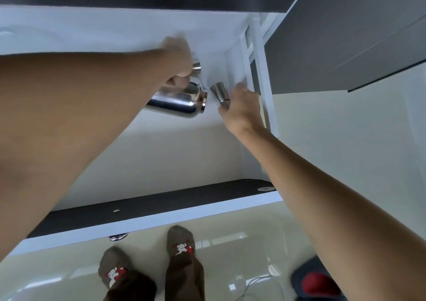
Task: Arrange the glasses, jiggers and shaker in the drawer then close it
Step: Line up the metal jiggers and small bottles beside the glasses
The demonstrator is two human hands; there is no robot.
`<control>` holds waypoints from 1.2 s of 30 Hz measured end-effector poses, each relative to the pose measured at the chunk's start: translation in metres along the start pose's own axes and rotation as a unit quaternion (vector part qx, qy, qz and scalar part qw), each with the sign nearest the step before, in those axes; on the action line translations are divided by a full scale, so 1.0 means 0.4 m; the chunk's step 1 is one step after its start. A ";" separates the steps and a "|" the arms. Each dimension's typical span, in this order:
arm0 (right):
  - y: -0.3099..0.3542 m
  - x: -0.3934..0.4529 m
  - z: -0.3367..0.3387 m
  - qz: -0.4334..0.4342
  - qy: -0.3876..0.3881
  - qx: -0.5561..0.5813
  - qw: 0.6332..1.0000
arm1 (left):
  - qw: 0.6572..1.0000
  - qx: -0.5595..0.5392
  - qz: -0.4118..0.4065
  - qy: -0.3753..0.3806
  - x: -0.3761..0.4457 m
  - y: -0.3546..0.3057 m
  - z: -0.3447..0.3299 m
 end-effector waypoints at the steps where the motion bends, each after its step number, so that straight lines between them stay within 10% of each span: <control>1: -0.001 -0.006 0.009 -0.002 -0.018 0.021 1.000 | 1.000 0.002 -0.012 -0.010 0.001 0.005 0.000; 3: 0.005 -0.022 0.027 0.000 -0.055 0.080 0.995 | 0.984 0.146 -0.043 -0.099 -0.031 -0.027 0.004; 11: 0.093 -0.074 0.077 0.075 -0.160 0.221 0.959 | 0.976 0.000 -0.146 -0.165 -0.246 0.082 0.096; 25: 0.467 -0.211 -0.093 0.260 -0.005 0.251 0.932 | 0.955 -0.274 -0.030 -0.113 -0.500 0.624 0.187; 36: 0.642 -0.249 -0.287 0.357 0.059 0.131 0.923 | 0.958 -0.166 0.010 -0.233 -0.497 0.812 0.201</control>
Point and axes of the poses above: each hand's wrist, its own x-axis towards the middle knuckle, its own z-axis out of the back of the hand, y = z × x, the point moved 3 cm from there along x, towards the middle knuckle, and after that the axes turned 10 degrees about z, right-handed, at the moved point
